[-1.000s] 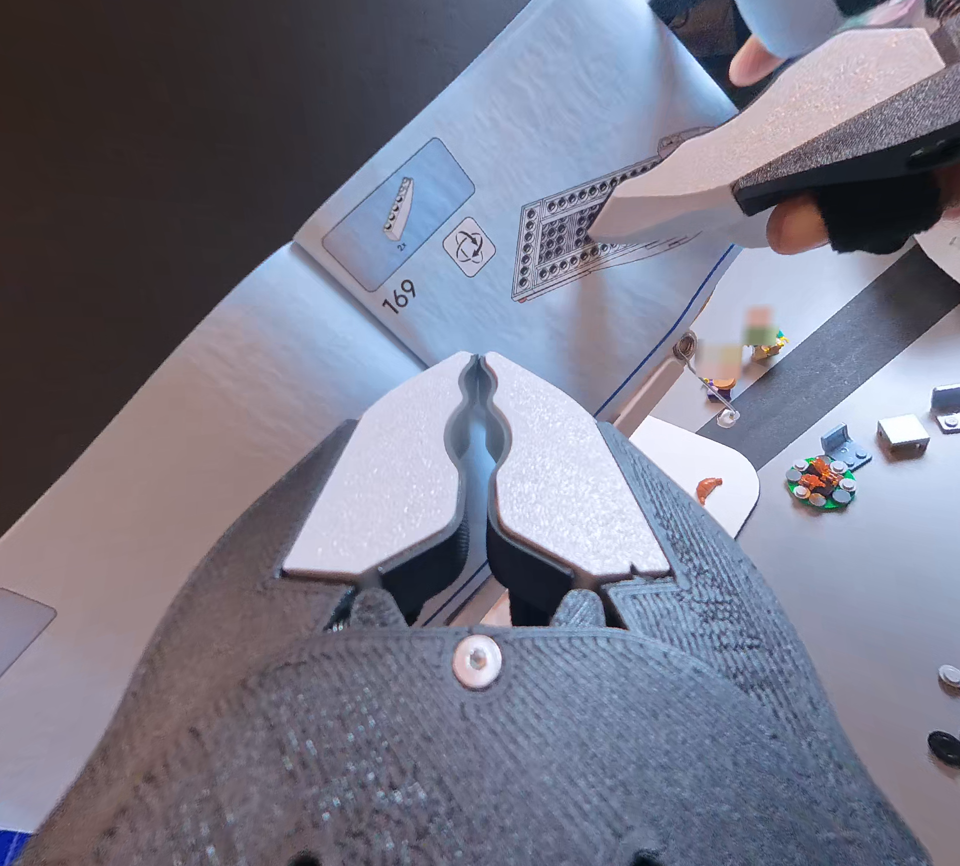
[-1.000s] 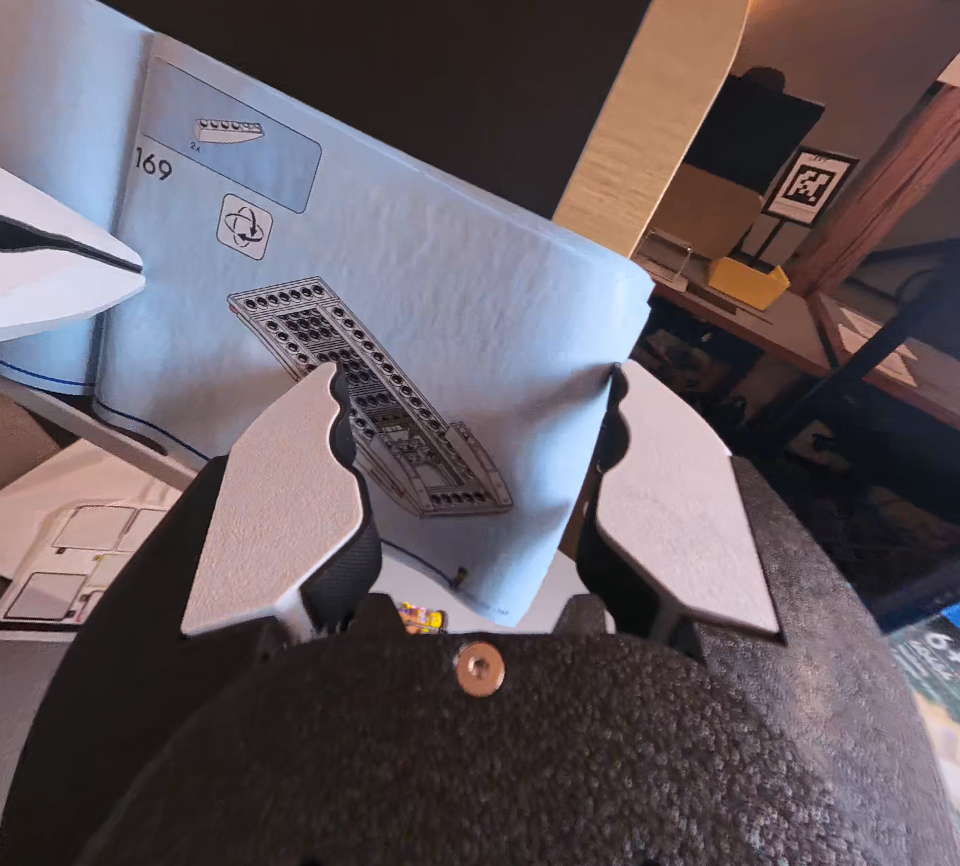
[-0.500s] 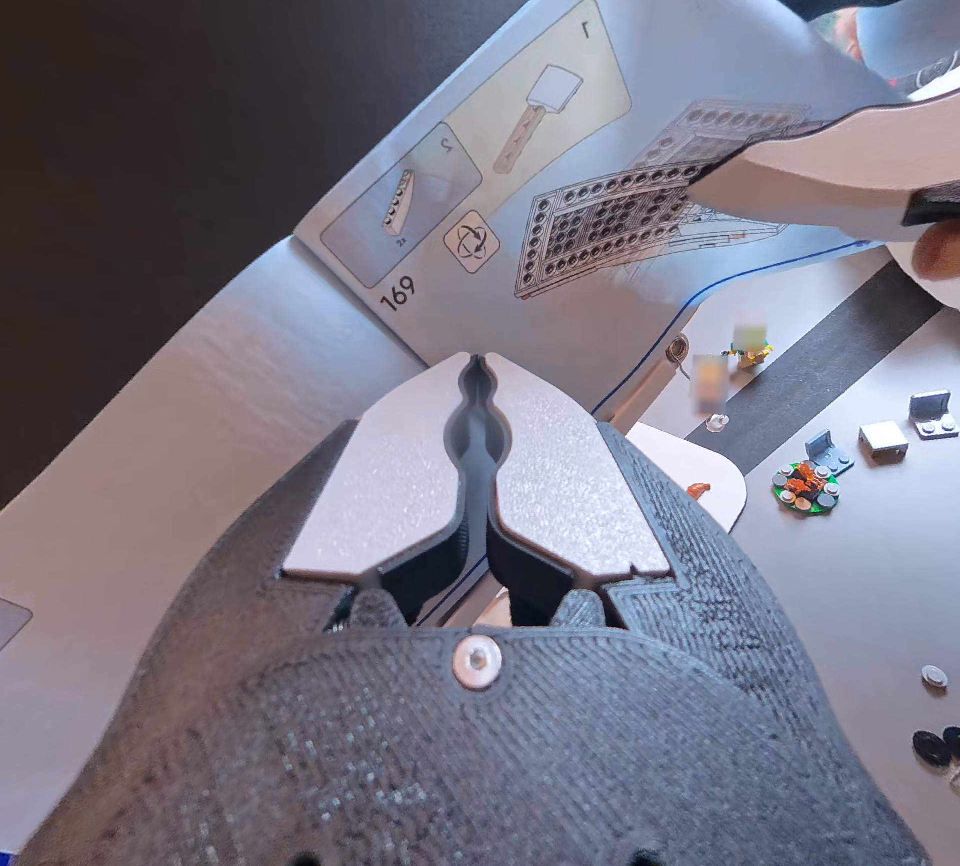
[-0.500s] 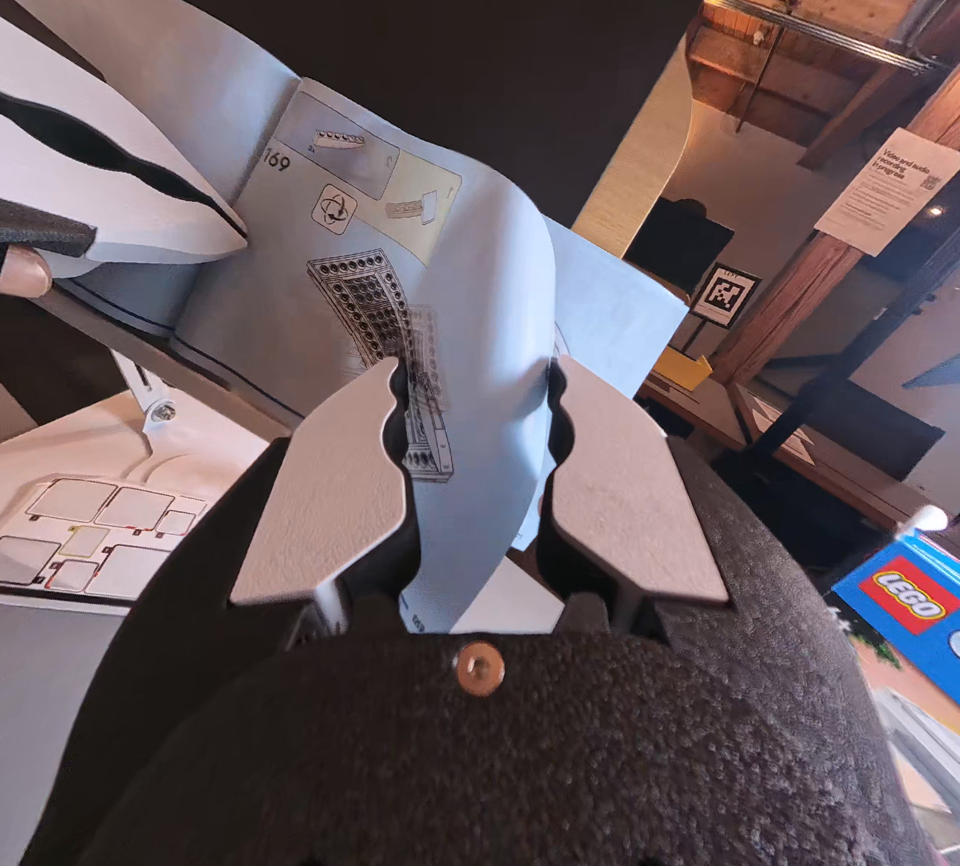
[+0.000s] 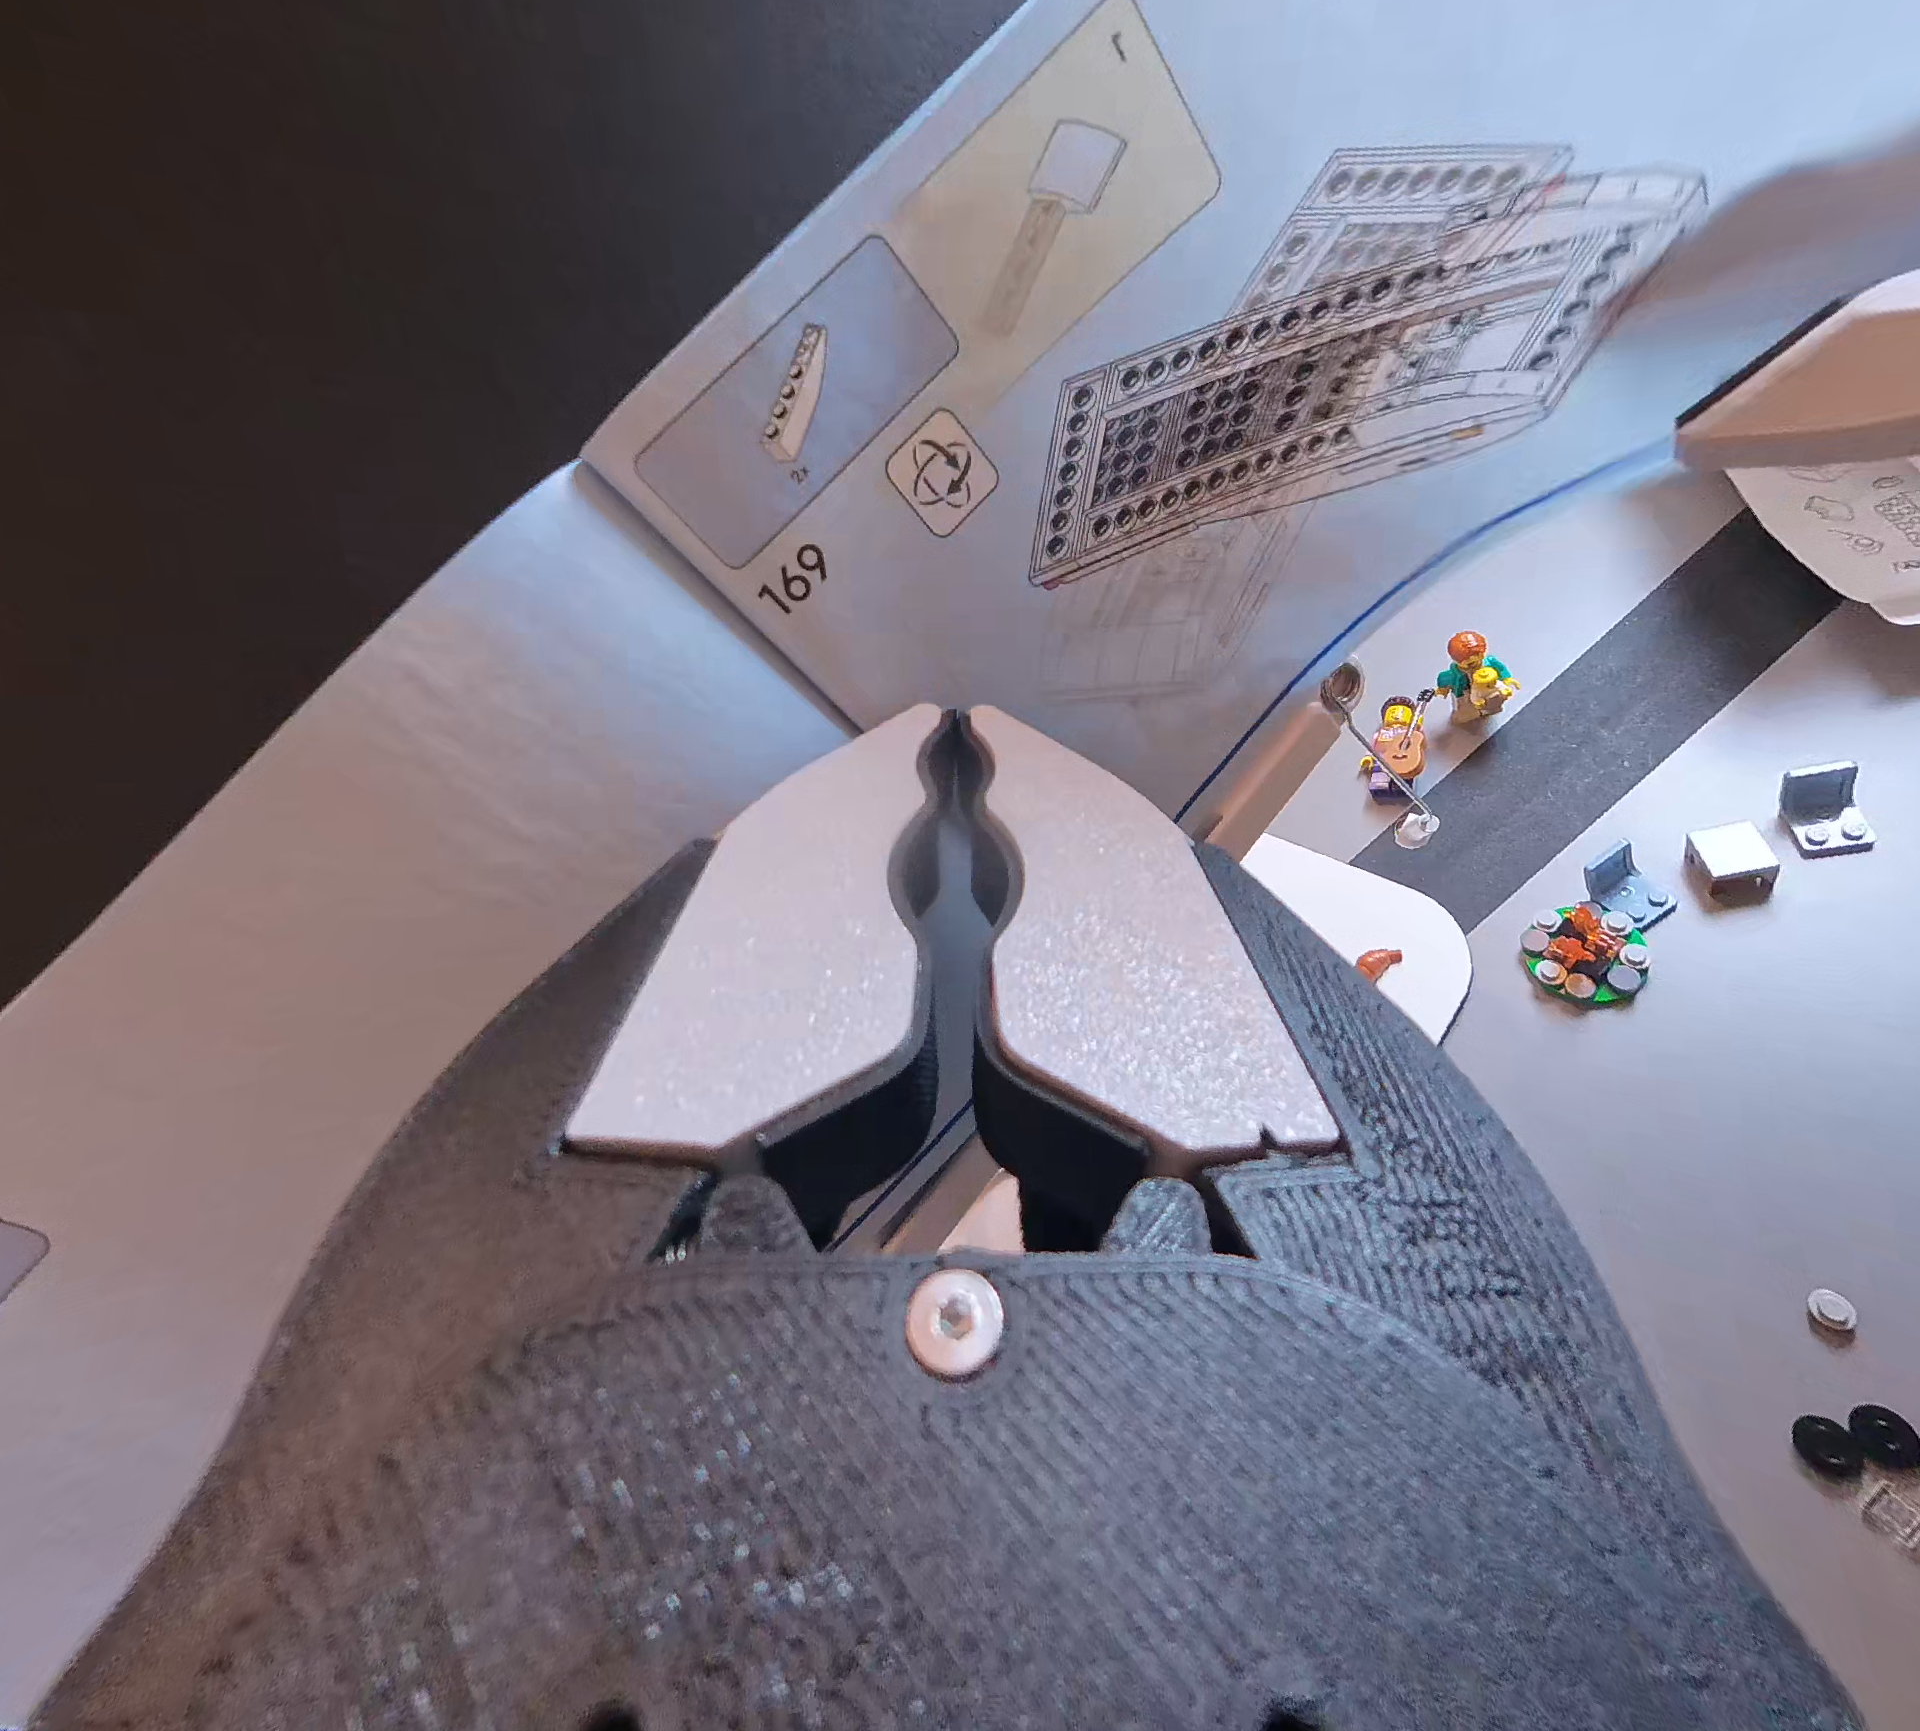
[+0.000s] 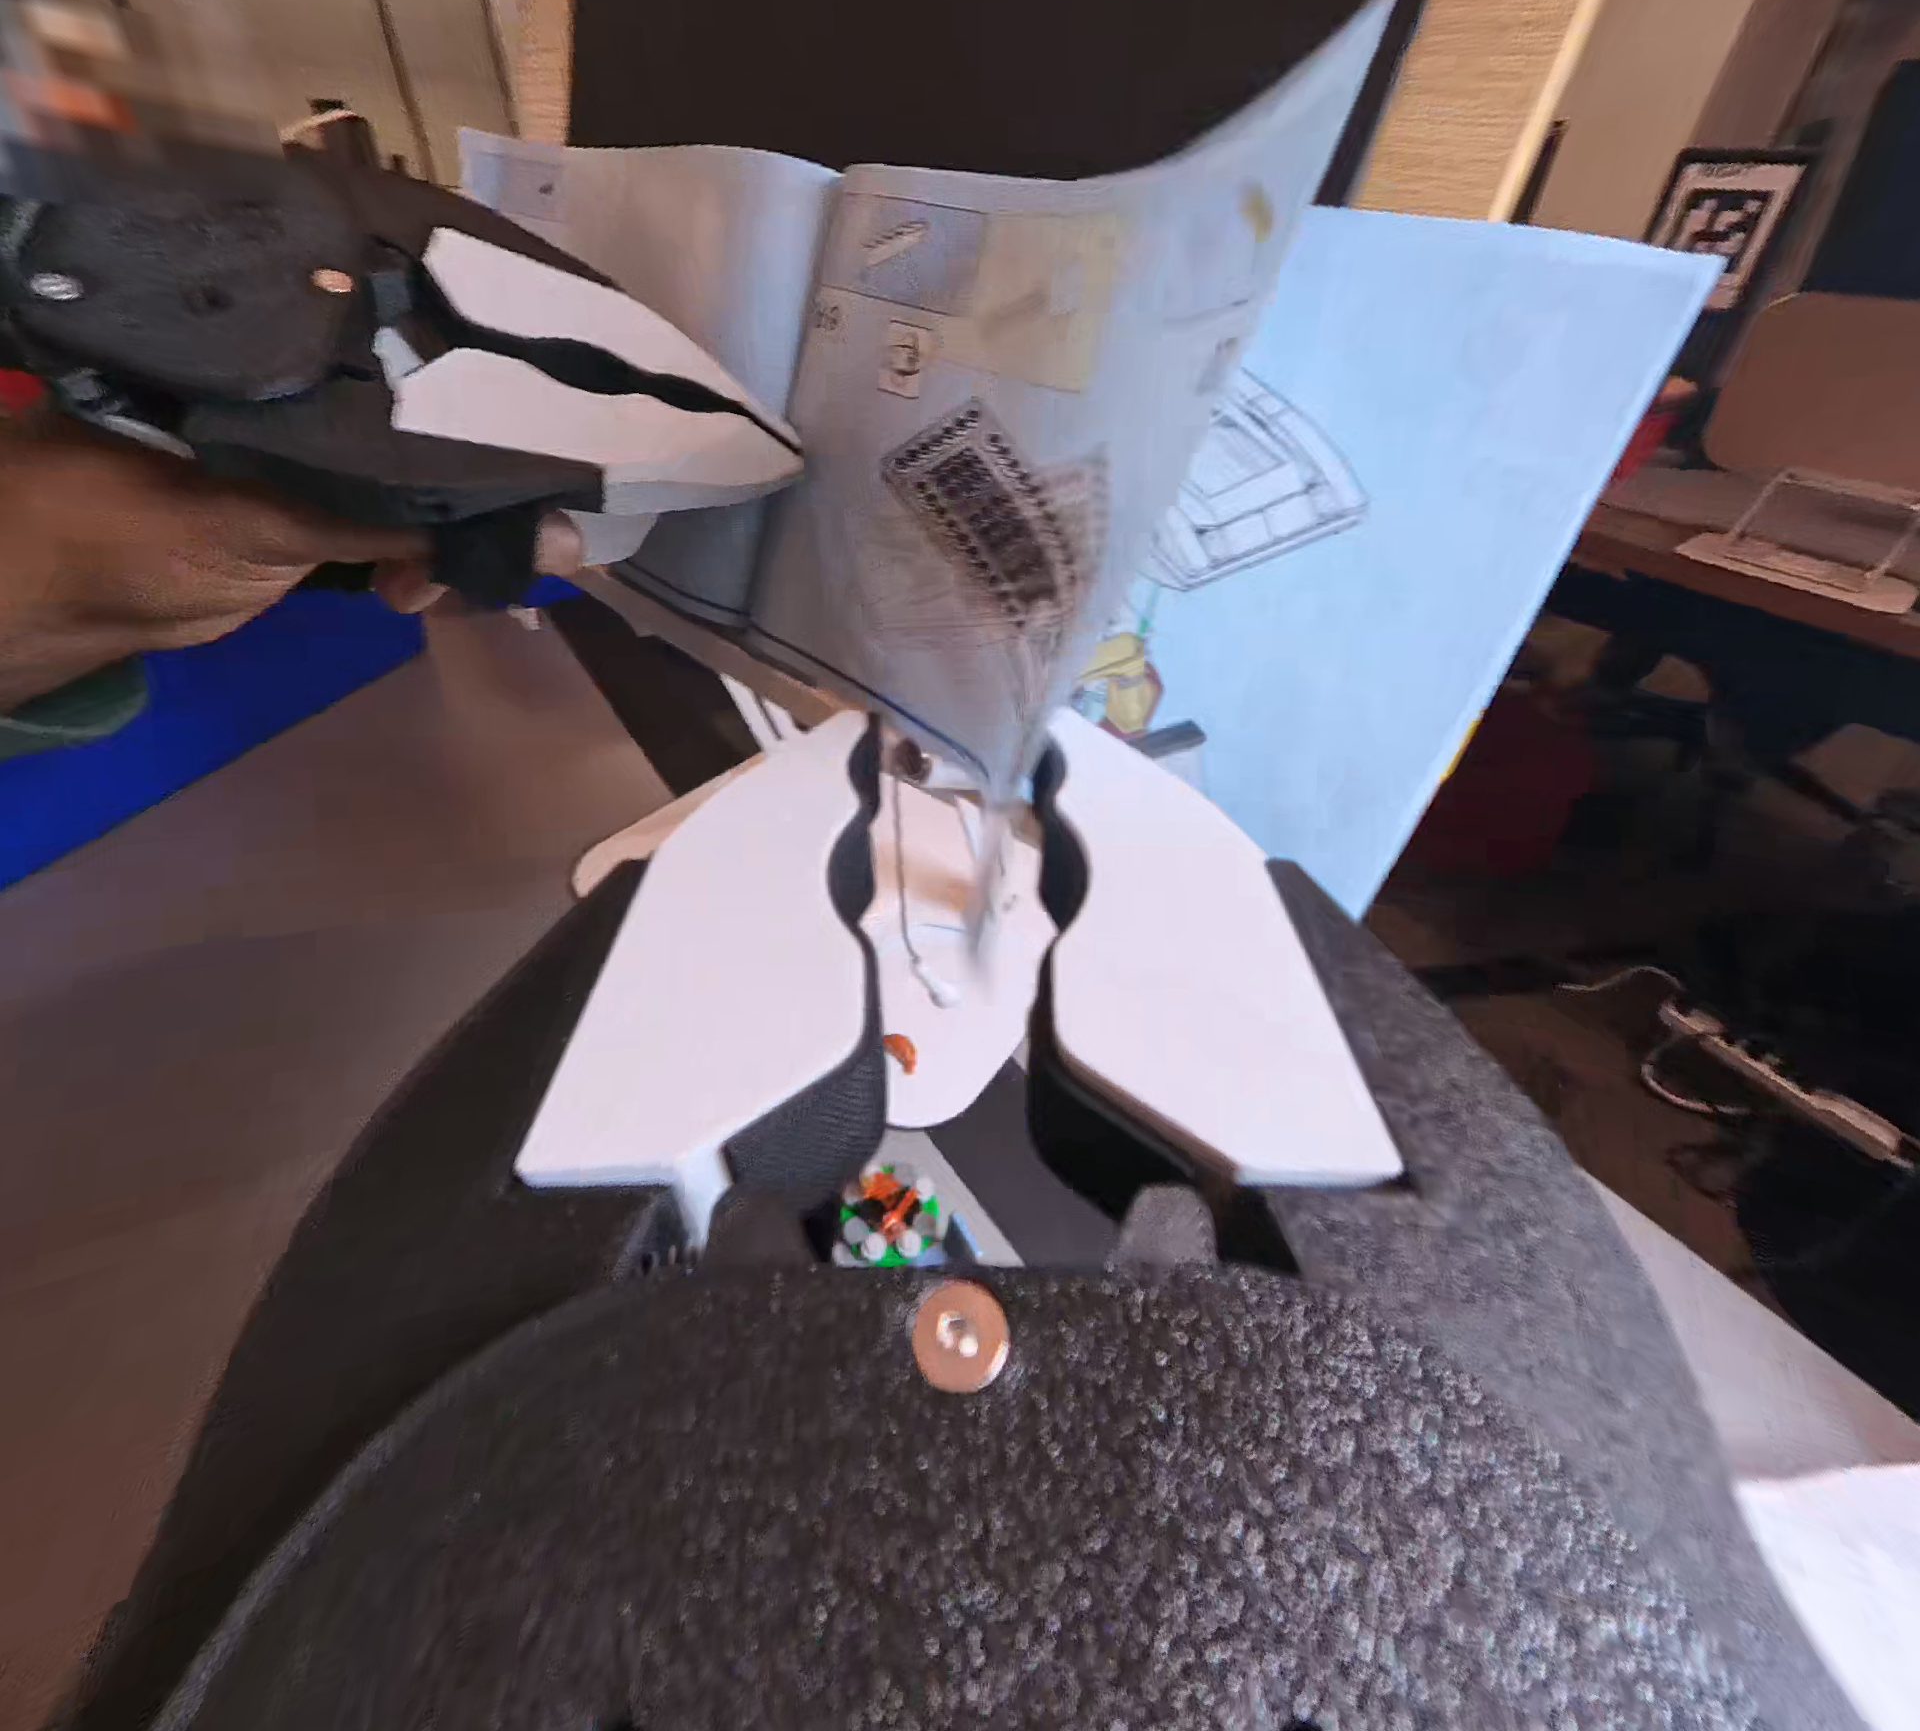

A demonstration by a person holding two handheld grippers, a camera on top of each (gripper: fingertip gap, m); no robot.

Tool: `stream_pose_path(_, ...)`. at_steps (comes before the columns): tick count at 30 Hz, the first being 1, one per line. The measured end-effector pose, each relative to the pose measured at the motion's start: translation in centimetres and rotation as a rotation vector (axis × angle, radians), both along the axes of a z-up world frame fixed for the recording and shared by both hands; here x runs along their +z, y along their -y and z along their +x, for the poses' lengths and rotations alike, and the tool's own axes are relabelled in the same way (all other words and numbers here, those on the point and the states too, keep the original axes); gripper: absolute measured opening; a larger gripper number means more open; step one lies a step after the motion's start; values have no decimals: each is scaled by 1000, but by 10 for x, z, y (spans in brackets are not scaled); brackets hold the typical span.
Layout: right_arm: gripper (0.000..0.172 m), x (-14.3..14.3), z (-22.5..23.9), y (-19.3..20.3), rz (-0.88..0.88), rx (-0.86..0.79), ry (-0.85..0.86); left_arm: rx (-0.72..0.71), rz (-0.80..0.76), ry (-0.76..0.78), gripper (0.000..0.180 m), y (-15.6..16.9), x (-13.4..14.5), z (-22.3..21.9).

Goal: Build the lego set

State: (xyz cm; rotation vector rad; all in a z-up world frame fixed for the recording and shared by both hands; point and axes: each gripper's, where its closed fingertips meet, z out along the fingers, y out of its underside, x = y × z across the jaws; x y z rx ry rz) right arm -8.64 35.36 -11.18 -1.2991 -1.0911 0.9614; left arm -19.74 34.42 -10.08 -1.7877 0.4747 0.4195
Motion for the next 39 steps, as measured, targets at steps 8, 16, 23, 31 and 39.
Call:
stream_pose_path(8, 0, 14, -3, 18, 39, 49, -40, -36, -19, 34, 0, 3, 0, 3)
stream_pose_path(16, 0, 17, -43, 55, 213, 62, 25, -489, -16, 614, 51, 63, 34, 71)
stream_pose_path(23, 1, 6, -87, 88, 414, 125, 117, -247, 114, 545, 35, 63, 40, 33)
stream_pose_path(31, 57, 19, -67, 65, 107, 143, 16, -113, 125, 536, 0, 77, 40, -44)
stream_pose_path(39, 76, 14, -107, 15, 257, -345, 196, 26, 123, 604, 0, 93, 34, -129)
